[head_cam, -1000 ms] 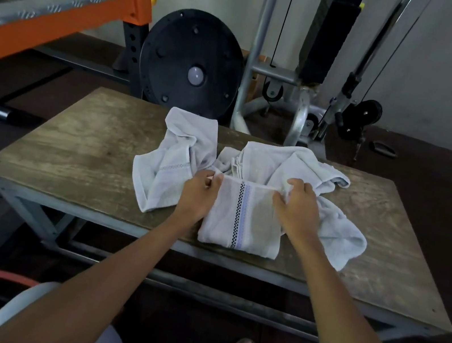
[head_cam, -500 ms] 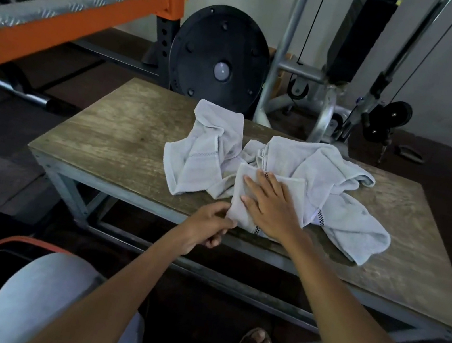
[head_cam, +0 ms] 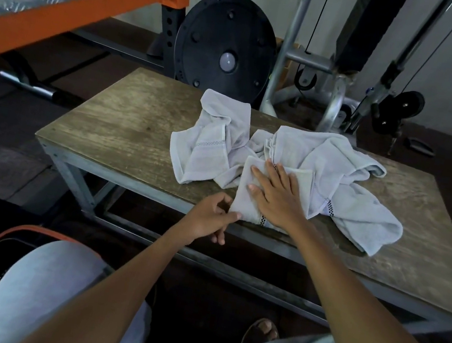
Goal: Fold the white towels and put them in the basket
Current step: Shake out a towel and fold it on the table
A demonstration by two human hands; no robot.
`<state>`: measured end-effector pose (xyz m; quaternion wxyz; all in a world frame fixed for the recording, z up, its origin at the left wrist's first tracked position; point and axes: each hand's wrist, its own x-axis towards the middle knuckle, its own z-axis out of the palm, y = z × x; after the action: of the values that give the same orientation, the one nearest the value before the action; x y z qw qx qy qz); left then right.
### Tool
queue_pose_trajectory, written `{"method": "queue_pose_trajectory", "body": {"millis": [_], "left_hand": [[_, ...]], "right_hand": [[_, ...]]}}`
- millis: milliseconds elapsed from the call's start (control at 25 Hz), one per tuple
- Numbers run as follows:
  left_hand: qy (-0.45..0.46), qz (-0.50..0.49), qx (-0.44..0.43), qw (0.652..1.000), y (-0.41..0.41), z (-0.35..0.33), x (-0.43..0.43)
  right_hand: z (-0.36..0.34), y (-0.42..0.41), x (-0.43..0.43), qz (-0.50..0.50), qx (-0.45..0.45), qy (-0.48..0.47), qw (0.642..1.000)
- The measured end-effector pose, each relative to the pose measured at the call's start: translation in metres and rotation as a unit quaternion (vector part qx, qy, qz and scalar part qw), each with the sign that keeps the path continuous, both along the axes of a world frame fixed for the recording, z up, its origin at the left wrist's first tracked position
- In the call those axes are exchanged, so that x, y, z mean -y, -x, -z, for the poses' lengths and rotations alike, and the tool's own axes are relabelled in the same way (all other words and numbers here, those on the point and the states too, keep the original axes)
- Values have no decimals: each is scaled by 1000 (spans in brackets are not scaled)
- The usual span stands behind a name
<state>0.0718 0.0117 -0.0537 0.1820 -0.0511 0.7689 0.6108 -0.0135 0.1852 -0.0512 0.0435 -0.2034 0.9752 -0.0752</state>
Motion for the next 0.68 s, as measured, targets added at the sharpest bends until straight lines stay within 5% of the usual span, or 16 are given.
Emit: {"method": "queue_pose_trajectory", "body": {"millis": [280,480,680], "left_hand": [[-57,33,53,996,1,1,-1],[38,-5,-27,999,1,-1,-9],[236,-107,-92,961,7,2,-14]], "right_hand": [[2,1,-2,-6,-11,-22,1000],[-2,-2,2,-9,-21,-33,999],[1,-9,-4,37,-84,-44,995]]}}
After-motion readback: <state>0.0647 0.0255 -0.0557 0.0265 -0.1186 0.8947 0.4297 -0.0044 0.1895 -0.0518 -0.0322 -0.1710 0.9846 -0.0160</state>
